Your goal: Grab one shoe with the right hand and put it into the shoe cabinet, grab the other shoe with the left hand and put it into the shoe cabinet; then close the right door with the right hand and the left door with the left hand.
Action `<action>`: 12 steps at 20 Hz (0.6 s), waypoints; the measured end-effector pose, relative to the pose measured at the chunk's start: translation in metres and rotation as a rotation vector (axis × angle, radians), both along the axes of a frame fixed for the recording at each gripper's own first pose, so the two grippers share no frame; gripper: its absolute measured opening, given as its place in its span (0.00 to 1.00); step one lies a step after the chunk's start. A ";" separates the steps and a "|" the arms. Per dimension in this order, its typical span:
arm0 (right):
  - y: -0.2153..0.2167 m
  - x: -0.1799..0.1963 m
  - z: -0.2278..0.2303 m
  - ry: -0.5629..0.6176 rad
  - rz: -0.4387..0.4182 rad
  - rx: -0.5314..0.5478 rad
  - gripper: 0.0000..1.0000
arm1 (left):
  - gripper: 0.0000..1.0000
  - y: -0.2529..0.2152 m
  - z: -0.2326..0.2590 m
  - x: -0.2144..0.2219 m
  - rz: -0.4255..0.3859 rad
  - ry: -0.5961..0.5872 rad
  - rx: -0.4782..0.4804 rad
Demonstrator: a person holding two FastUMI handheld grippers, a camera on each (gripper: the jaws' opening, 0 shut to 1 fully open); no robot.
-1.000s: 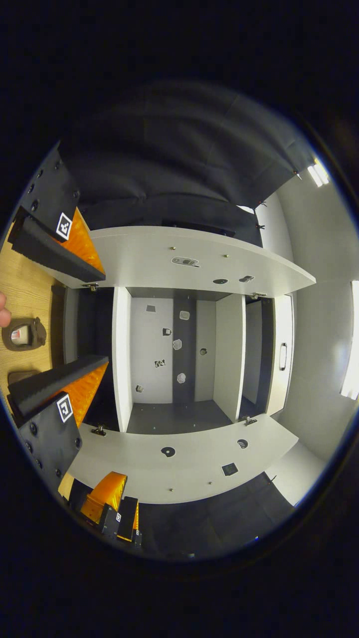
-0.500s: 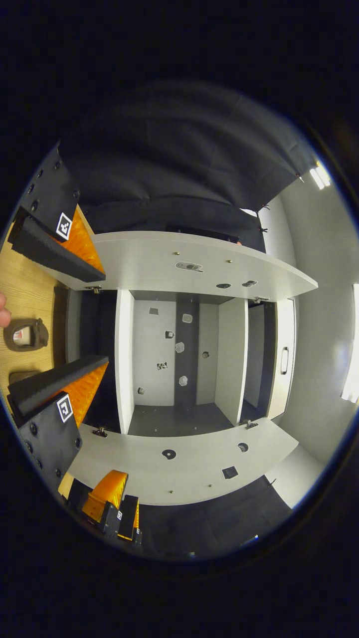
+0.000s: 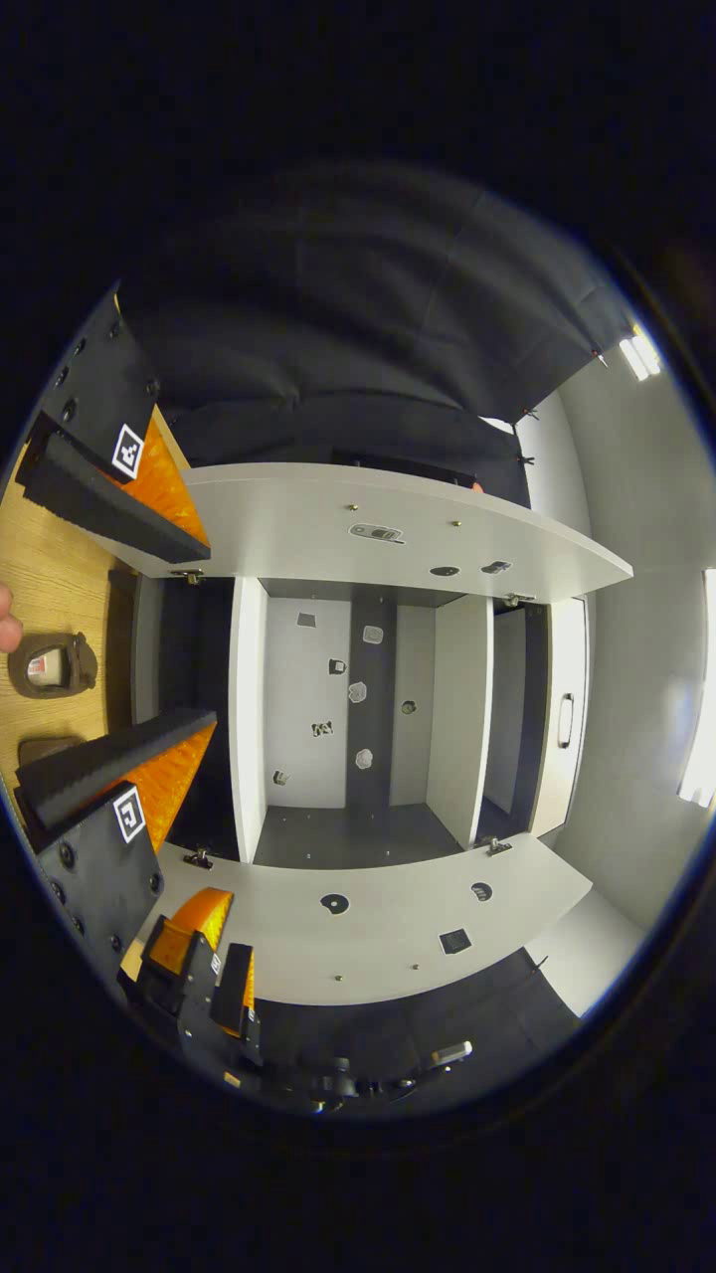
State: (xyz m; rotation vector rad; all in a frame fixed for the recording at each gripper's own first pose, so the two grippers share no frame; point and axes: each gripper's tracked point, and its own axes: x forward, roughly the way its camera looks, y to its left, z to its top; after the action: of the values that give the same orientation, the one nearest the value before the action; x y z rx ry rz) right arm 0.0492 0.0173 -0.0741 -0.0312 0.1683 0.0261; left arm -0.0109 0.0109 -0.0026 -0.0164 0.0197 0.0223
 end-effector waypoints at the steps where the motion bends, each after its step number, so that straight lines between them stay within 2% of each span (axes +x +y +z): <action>1: 0.000 0.004 -0.022 0.046 -0.006 -0.012 0.94 | 0.96 0.000 0.001 -0.001 0.001 -0.003 0.006; 3: 0.002 0.007 -0.064 0.137 -0.013 -0.025 0.94 | 0.99 0.001 0.002 -0.002 0.001 -0.009 0.010; 4: 0.005 0.006 -0.085 0.186 -0.015 -0.022 0.94 | 0.96 0.003 0.002 -0.001 0.001 -0.009 0.010; 6: 0.011 0.004 -0.127 0.272 -0.008 -0.013 0.94 | 0.99 0.004 0.001 -0.002 0.004 -0.004 0.010; 8: 0.017 -0.003 -0.169 0.369 0.006 -0.026 0.94 | 0.96 0.009 0.000 -0.002 0.011 -0.003 0.013; 9: 0.018 -0.008 -0.187 0.409 0.008 -0.035 0.94 | 0.99 0.011 0.001 -0.003 0.016 -0.003 0.014; 10: 0.020 -0.012 -0.204 0.446 0.008 -0.039 0.94 | 0.96 0.013 0.000 -0.003 0.020 -0.003 0.014; 12: 0.021 -0.018 -0.235 0.526 0.004 -0.035 0.95 | 0.96 0.018 -0.002 -0.004 0.030 0.001 0.012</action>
State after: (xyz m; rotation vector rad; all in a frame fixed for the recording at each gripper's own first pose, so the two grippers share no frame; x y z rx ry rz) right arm 0.0309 0.0385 -0.3088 -0.0597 0.6946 0.0348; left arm -0.0145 0.0288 -0.0044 -0.0043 0.0203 0.0527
